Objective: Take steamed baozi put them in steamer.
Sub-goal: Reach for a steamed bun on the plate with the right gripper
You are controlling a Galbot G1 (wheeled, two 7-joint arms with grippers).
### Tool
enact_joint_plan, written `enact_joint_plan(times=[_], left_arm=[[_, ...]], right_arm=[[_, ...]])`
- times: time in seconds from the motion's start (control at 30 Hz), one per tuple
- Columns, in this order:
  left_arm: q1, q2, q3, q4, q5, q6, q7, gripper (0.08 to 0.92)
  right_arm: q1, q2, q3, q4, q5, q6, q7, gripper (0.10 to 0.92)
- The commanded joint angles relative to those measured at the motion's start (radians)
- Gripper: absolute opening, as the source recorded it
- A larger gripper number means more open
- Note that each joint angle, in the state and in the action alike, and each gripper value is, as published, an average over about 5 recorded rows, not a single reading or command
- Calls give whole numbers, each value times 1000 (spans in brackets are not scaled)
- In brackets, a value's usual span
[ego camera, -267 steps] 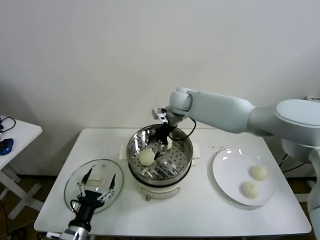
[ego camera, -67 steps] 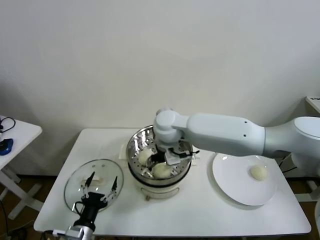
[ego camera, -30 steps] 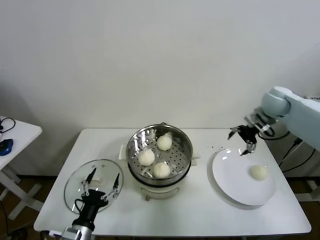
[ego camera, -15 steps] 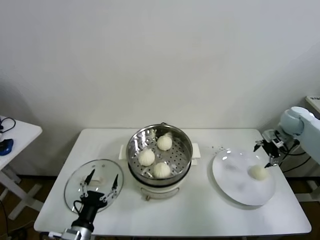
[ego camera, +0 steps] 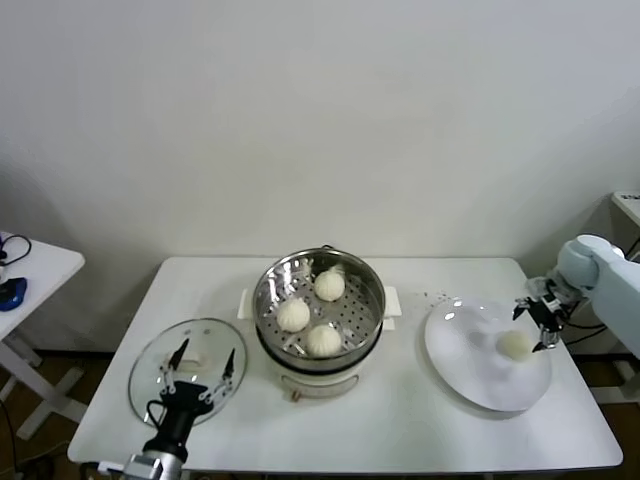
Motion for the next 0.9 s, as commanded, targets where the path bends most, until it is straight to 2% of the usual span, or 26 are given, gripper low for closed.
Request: enact_joint_plan(times=[0.03,0.6,0.9], left_arm=[[-2,-1,-1,6,0,1,-1,823],[-14,-1,-2,21,-1,2,-3,823],[-15,-1,-2,20,-2,2,-3,823]], right_arm=[[-33,38,30,-49,-31,3,0,823],[-39,65,39,-82,-61,11,-5,821],[-46,65,42,-78,-65,13,-5,759]])
